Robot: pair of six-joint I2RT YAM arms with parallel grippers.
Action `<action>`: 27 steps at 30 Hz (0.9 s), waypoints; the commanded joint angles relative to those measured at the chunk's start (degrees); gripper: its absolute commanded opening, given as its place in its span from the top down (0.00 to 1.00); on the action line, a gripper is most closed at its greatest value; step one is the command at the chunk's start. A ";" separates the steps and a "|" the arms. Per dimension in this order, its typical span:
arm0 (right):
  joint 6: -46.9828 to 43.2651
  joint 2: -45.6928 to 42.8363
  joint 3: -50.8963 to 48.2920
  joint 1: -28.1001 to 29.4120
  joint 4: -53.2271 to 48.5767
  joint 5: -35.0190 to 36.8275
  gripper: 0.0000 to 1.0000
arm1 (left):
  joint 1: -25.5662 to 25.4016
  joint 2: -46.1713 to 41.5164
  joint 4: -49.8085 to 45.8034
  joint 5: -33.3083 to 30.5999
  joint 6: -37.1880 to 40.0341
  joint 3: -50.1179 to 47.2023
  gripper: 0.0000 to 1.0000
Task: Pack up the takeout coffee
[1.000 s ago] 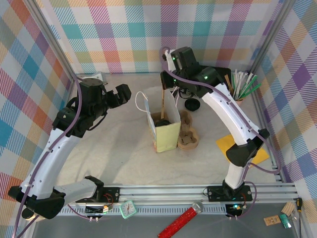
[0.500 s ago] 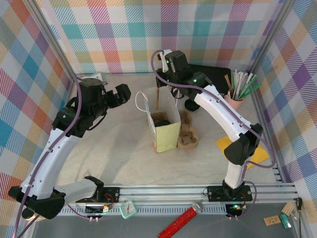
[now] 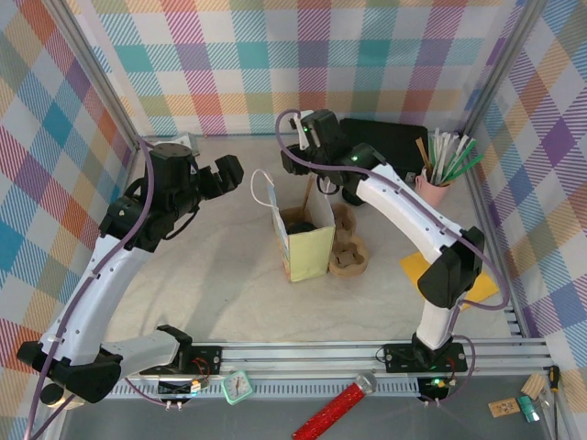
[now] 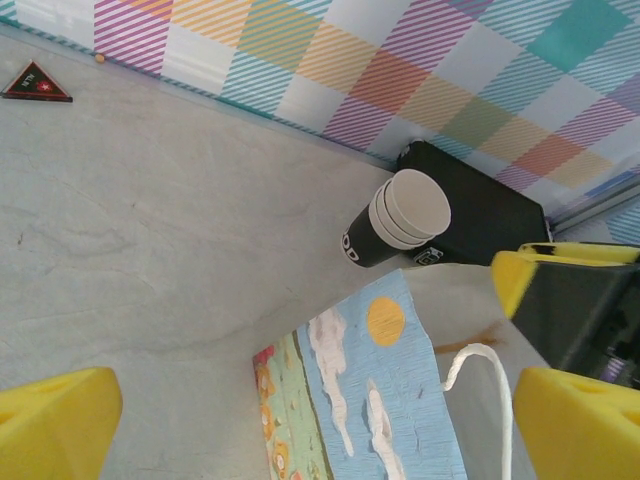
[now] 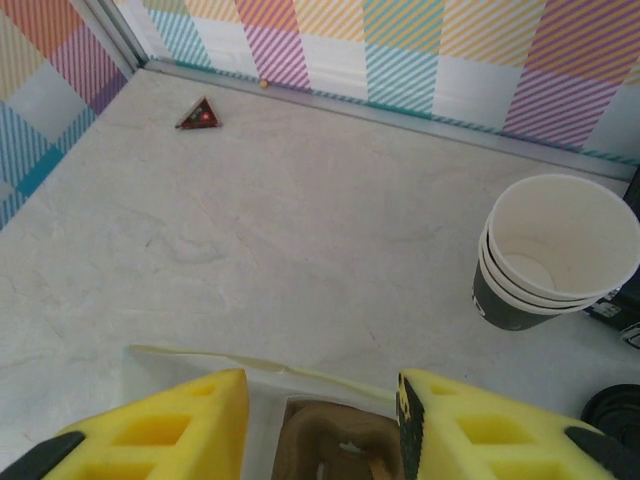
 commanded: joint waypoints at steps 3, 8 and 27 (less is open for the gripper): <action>0.03 -4.49 3.15 0.27 -1.12 1.17 0.56 | 0.68 0.59 0.99 1.21 0.43 0.45 0.00; 0.92 -5.12 7.66 -0.21 -8.66 6.04 0.52 | 0.67 0.55 1.41 2.96 1.11 0.31 0.00; 18.95 -31.19 -22.56 -33.78 -33.02 -0.34 0.33 | -0.18 5.53 4.14 20.83 6.75 8.26 0.00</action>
